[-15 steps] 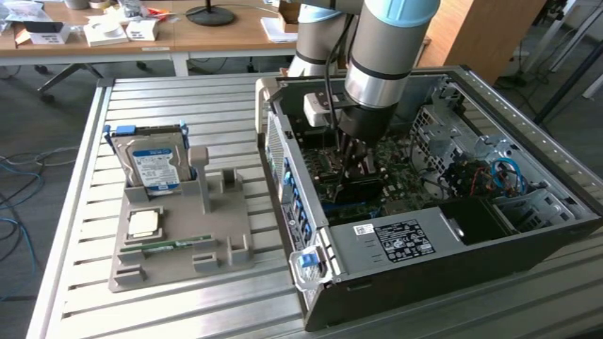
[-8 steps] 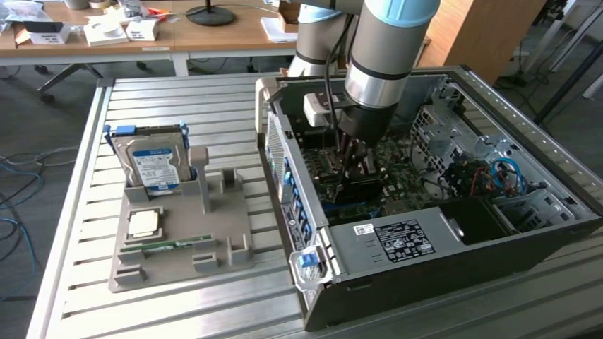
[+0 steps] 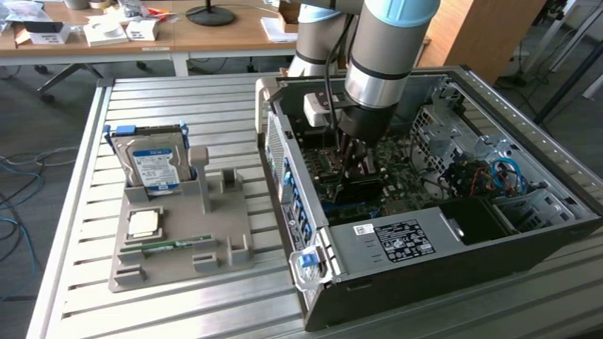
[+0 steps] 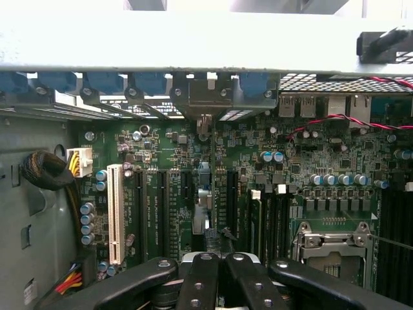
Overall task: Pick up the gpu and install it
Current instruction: 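Press down on the gpu until it lock into place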
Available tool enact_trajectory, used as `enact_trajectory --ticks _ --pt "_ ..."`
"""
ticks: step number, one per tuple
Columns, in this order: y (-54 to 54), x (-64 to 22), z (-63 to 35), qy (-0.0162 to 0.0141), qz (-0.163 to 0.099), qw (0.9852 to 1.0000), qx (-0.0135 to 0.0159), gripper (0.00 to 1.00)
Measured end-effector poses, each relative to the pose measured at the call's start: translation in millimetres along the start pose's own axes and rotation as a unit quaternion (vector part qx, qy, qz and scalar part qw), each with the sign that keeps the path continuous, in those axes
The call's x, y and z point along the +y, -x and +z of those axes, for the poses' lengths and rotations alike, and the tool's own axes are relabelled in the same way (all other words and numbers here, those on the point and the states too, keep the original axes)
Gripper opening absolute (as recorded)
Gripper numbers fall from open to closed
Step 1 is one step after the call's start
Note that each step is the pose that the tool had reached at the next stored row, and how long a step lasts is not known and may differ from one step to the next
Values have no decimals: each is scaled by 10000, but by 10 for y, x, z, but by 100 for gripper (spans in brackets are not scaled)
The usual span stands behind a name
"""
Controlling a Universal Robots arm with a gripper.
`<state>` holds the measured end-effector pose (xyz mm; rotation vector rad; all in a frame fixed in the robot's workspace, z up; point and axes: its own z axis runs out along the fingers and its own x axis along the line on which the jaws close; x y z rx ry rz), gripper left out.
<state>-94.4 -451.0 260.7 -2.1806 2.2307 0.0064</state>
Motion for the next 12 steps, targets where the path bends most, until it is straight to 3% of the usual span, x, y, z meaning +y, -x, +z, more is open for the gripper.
enact_trajectory --ticks 12 --pt "2 -2 -142 0 0 10000 2 11"
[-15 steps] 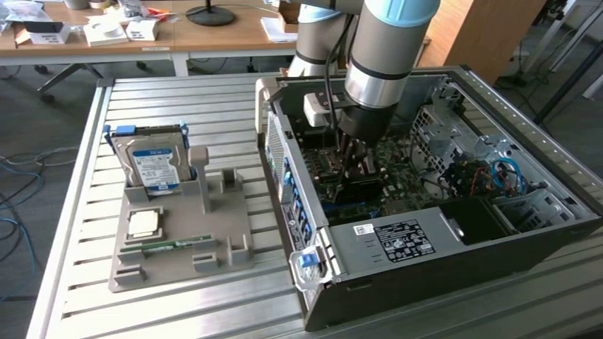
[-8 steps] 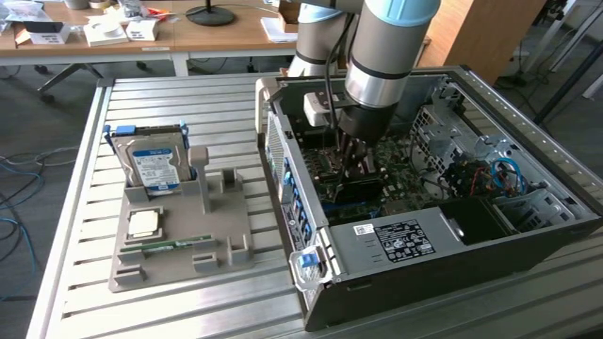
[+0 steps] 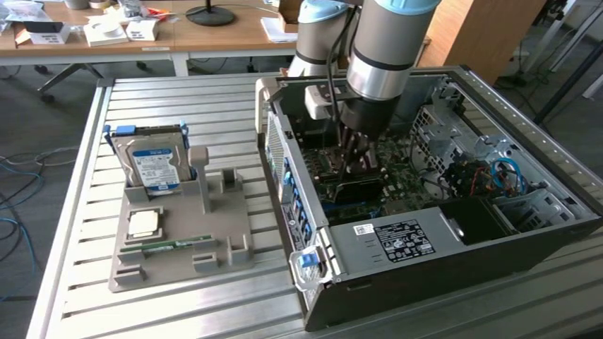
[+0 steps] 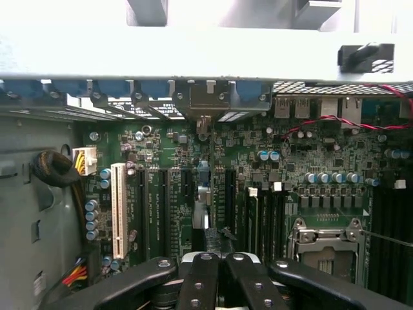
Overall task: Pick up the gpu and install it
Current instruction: 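Press down on the gpu until it lock into place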
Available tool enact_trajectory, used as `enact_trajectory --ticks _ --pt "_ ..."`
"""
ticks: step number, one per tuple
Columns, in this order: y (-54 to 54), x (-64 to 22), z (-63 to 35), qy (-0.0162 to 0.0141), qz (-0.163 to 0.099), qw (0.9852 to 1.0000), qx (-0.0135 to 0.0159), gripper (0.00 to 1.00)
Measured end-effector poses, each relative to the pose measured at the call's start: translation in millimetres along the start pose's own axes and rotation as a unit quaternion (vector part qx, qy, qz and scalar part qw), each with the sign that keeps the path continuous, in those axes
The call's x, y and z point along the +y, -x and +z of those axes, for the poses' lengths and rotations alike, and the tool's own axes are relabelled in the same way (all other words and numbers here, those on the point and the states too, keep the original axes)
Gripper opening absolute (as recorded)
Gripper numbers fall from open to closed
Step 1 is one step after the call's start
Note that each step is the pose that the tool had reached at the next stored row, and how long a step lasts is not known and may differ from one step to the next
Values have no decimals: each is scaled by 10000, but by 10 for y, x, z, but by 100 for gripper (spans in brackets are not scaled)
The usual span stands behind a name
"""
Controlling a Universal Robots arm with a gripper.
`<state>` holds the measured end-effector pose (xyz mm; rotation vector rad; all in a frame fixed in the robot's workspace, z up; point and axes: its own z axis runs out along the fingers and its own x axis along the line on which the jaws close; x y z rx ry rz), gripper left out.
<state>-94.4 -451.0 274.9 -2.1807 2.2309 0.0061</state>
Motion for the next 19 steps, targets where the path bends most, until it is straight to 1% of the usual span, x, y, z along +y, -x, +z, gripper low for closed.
enact_trajectory --ticks 9,13,19 --pt "2 -7 -107 0 0 10000 0 11" --pt "2 -8 -108 0 0 10000 -1 11" --pt "4 -80 -107 0 0 10000 0 11"
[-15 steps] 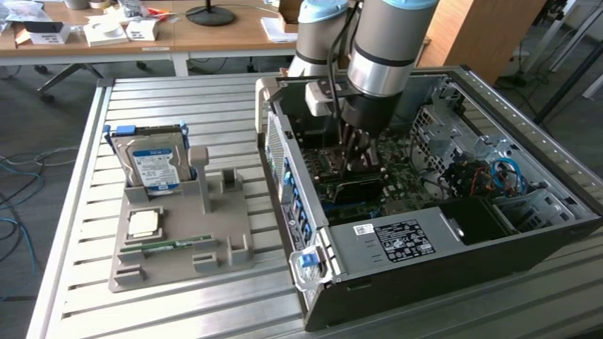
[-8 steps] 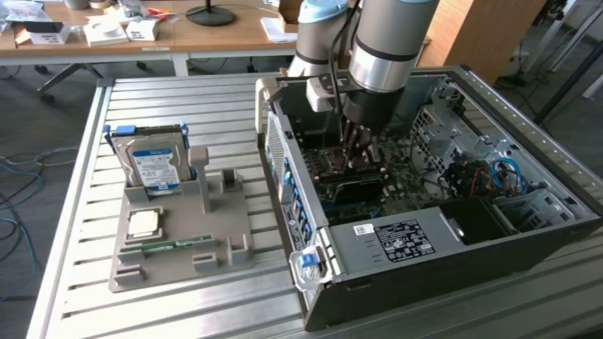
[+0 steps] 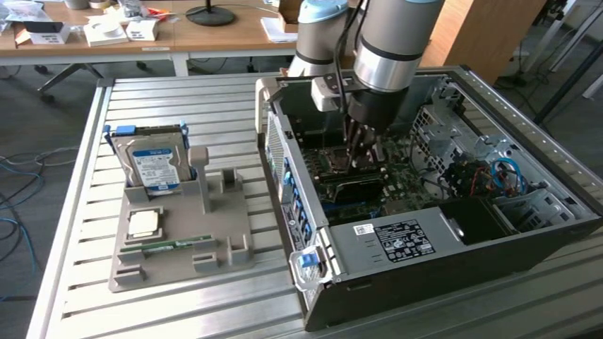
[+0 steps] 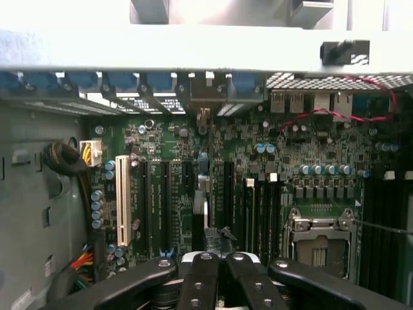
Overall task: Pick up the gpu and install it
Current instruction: 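Press down on the gpu until it lock into place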
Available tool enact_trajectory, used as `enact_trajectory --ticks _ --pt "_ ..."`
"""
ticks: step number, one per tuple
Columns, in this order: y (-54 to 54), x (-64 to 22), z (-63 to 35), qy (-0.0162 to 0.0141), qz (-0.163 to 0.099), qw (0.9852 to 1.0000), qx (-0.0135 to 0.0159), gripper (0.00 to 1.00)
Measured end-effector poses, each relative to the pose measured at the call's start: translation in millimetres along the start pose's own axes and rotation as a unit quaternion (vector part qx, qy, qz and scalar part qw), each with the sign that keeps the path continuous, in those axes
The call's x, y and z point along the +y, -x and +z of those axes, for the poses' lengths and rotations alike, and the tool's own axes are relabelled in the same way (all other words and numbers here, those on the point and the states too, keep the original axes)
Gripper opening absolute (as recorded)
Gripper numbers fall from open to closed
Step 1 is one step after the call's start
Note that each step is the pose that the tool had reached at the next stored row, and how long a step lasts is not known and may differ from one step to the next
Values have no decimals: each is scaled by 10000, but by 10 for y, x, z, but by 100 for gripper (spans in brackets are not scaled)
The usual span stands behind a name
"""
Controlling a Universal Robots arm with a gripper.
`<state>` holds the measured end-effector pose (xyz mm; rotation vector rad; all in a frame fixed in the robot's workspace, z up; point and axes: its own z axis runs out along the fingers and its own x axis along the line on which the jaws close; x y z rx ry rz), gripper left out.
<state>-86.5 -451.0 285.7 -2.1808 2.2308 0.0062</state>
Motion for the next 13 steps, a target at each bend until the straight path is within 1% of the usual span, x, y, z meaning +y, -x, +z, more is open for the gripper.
enact_trajectory --ticks 6,13 --pt "1 -60 1 0 0 10000 0 11" --pt "1 -62 1 0 0 10000 0 11"
